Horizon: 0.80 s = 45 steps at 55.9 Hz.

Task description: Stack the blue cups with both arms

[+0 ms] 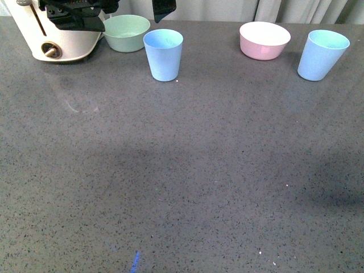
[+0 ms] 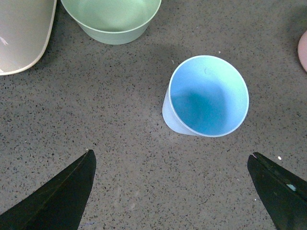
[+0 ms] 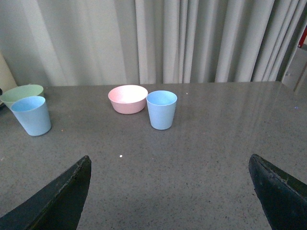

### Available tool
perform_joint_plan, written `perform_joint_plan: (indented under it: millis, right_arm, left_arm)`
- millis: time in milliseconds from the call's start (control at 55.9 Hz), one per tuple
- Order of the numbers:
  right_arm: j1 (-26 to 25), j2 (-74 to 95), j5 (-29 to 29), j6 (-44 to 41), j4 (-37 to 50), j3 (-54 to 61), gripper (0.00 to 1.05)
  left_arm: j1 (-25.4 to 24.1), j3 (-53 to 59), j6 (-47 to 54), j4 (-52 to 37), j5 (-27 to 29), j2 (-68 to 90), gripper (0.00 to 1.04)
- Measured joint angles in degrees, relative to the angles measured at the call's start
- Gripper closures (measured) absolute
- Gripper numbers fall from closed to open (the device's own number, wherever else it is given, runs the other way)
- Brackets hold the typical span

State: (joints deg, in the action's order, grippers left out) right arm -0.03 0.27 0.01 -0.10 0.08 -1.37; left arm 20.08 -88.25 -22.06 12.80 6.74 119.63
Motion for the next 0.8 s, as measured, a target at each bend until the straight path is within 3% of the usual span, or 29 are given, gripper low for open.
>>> perform_joint_plan:
  millis: [375, 804]
  right_arm:
    - [0.0, 0.0, 0.0, 0.0, 0.0, 0.0, 0.09]
    - [0.0, 0.0, 0.0, 0.0, 0.0, 0.0, 0.09]
  left_arm:
    - [-0.4, -18.3, -2.7, 9.6, 3.4, 12.9, 0.09]
    - [-0.7, -25.6, -4.7, 13.3, 4.7, 19.4, 0.09]
